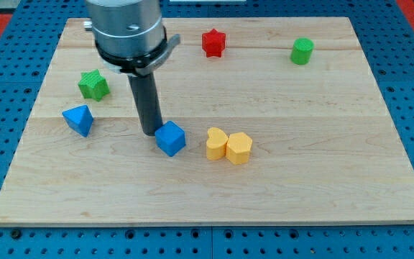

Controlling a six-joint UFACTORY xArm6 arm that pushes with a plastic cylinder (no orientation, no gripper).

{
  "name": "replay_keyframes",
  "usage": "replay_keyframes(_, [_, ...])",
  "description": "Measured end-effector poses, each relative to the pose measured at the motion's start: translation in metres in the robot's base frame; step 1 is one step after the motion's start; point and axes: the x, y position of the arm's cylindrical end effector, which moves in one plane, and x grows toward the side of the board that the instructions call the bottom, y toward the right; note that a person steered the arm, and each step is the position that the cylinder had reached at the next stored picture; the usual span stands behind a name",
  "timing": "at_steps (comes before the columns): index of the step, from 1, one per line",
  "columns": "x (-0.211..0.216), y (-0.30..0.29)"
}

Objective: Slightly push the blue triangle in between the blue cube and green star

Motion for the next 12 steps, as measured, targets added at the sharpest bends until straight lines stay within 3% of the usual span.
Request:
replay_keyframes(2, [0.053, -0.105])
replay_keyframes(4, [-0.001, -0.192])
replay_keyframes(7, [-0.012, -0.082])
replay_keyframes(8, [0.020, -0.110])
replay_keyframes(9, [0.077, -0.075])
replay_keyframes(11, [0.088, -0.065])
replay_keyframes(12, [0.130, -0.037])
